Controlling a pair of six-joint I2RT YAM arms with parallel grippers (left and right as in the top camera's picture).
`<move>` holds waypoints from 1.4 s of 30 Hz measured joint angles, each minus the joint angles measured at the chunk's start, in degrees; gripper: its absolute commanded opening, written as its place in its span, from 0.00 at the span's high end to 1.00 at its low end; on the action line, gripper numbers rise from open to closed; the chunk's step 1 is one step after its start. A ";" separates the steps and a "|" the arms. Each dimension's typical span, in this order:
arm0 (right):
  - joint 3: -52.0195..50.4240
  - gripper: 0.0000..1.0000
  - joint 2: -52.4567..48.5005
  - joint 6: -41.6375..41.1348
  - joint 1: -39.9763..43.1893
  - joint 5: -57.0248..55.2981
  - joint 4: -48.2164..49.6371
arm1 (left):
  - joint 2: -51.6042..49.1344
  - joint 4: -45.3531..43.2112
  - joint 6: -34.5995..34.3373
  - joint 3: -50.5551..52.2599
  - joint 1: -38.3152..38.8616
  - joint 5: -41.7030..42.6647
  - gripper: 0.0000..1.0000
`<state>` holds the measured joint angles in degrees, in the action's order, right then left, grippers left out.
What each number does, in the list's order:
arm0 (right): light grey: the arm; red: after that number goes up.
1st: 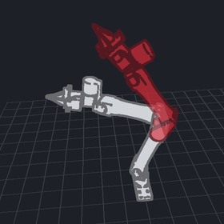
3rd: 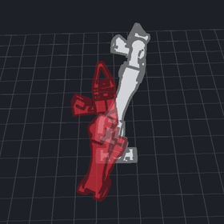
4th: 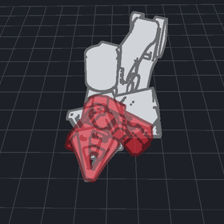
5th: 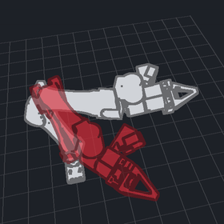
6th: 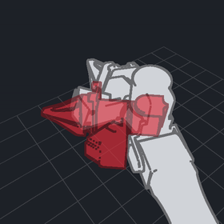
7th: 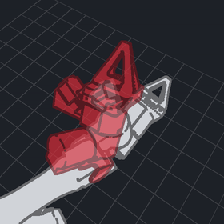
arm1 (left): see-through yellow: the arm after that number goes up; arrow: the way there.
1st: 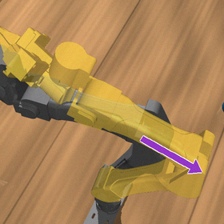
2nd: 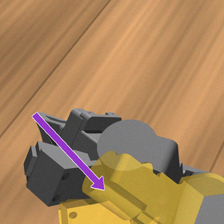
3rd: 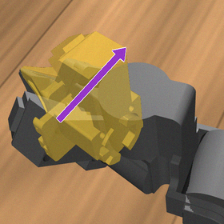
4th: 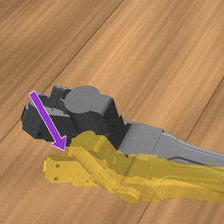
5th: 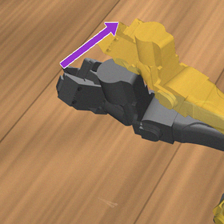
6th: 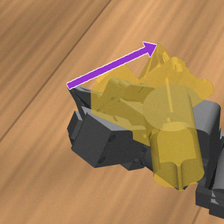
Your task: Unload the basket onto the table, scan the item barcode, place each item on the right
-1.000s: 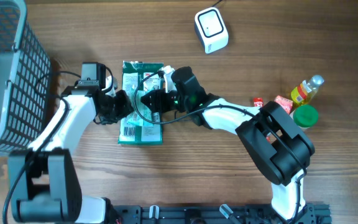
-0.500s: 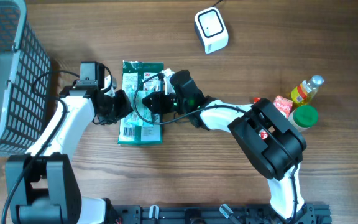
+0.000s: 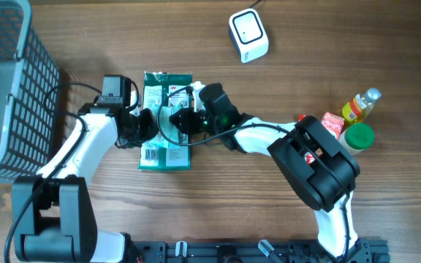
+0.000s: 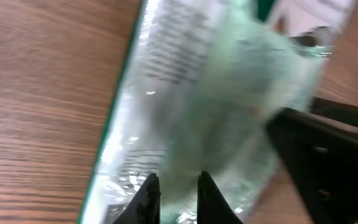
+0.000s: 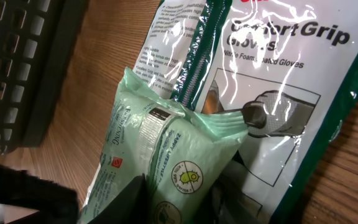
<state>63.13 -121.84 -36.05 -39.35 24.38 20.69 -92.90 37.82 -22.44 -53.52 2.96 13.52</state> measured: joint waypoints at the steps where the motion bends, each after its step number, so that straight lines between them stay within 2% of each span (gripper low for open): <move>1: 0.00 0.68 0.00 0.02 0.00 0.00 -0.07 | 0.00 -1.01 -0.20 0.79 0.00 -0.70 0.89; 9: 0.00 0.67 0.00 0.02 -0.11 0.00 -0.50 | 0.00 -9.94 -1.25 8.39 0.00 -6.49 0.92; 12: 0.00 0.63 0.00 -0.02 -0.11 0.04 -1.01 | 0.15 -9.33 -1.42 8.17 -0.22 -7.96 0.94; 16: 0.02 0.61 0.00 -0.11 -0.22 0.02 -1.29 | 1.40 -3.67 -1.70 5.38 -1.99 -9.35 0.94; 19: 0.02 0.62 0.00 -0.13 -0.22 0.04 -1.22 | 4.26 -1.57 -1.92 1.57 -2.73 -7.74 0.94; 25: 0.02 0.60 0.00 -0.13 -0.22 0.04 -1.16 | 9.22 -0.09 -1.92 -1.77 -2.69 0.66 0.91; 35: 0.02 0.59 0.00 -0.13 -0.22 0.04 -1.07 | 4.52 0.44 -1.92 1.49 -0.76 3.82 0.91; 37: 0.02 0.59 0.00 -0.13 -0.22 0.07 -1.03 | 3.87 0.57 -1.86 1.88 -0.24 3.98 0.89; 39: 0.02 0.59 0.00 -0.15 -0.26 0.04 -1.01 | 3.52 0.57 -1.68 1.95 0.24 3.98 0.82; 42: 0.02 0.59 0.00 -0.15 -0.26 0.04 -1.01 | 3.34 0.52 -1.25 1.95 0.92 3.67 0.83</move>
<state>63.16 -121.84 -36.21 -39.62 24.43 19.68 -89.56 38.35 -23.68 -51.57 3.88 17.19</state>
